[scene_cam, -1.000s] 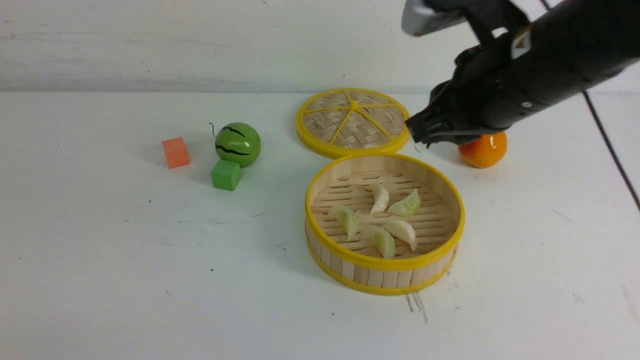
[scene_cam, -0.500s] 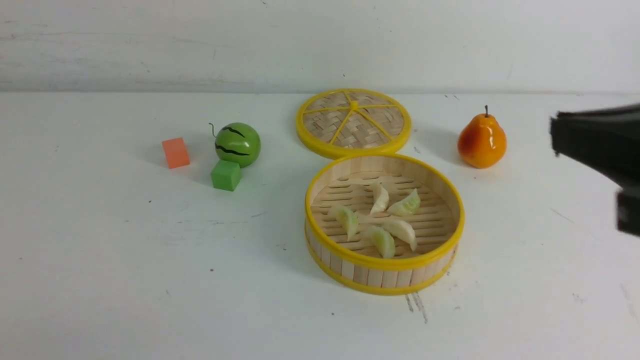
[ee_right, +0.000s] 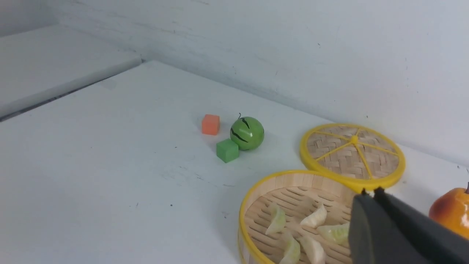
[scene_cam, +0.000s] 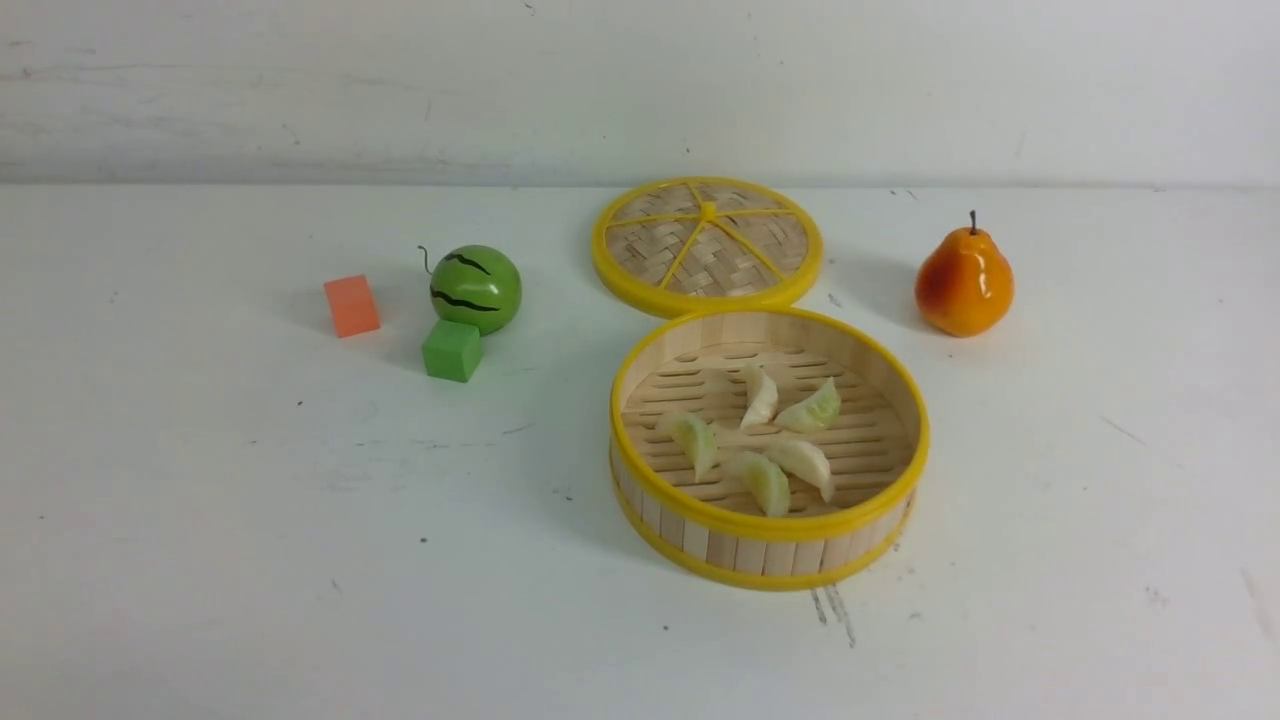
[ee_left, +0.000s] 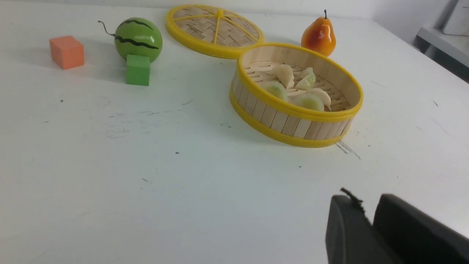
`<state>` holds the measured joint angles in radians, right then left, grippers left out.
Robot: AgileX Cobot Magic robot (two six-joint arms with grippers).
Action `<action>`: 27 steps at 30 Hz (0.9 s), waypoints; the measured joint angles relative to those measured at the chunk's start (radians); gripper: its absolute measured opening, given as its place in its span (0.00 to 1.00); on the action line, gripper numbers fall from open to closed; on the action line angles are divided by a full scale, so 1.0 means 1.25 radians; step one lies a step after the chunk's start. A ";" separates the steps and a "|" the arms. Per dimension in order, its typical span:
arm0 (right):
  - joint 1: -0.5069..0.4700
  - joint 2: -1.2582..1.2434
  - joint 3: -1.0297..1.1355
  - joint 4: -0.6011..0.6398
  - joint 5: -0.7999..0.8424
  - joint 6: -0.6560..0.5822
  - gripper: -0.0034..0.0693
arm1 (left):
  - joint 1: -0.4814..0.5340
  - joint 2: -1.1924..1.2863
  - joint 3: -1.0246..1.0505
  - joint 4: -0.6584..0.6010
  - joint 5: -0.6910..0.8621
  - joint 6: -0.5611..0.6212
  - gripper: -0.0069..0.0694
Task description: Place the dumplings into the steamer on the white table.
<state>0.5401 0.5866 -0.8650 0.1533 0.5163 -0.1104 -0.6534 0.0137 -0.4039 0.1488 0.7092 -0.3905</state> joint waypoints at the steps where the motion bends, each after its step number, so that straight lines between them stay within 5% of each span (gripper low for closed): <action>1: 0.000 0.000 0.001 0.000 0.000 0.000 0.04 | 0.000 0.000 0.000 0.000 0.000 0.000 0.23; 9: 0.000 -0.012 0.033 -0.032 -0.016 0.000 0.04 | 0.000 0.000 0.000 0.001 0.002 0.000 0.24; 14: -0.032 -0.113 0.238 -0.156 -0.129 0.093 0.02 | 0.000 0.000 0.000 0.003 0.005 0.000 0.24; 27: -0.434 -0.469 0.666 -0.136 -0.222 0.182 0.02 | 0.000 0.000 0.000 0.003 0.008 0.000 0.24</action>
<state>-0.0025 0.0006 -0.0321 -0.0169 0.2393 0.1173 -0.6534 0.0137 -0.4039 0.1529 0.7194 -0.3905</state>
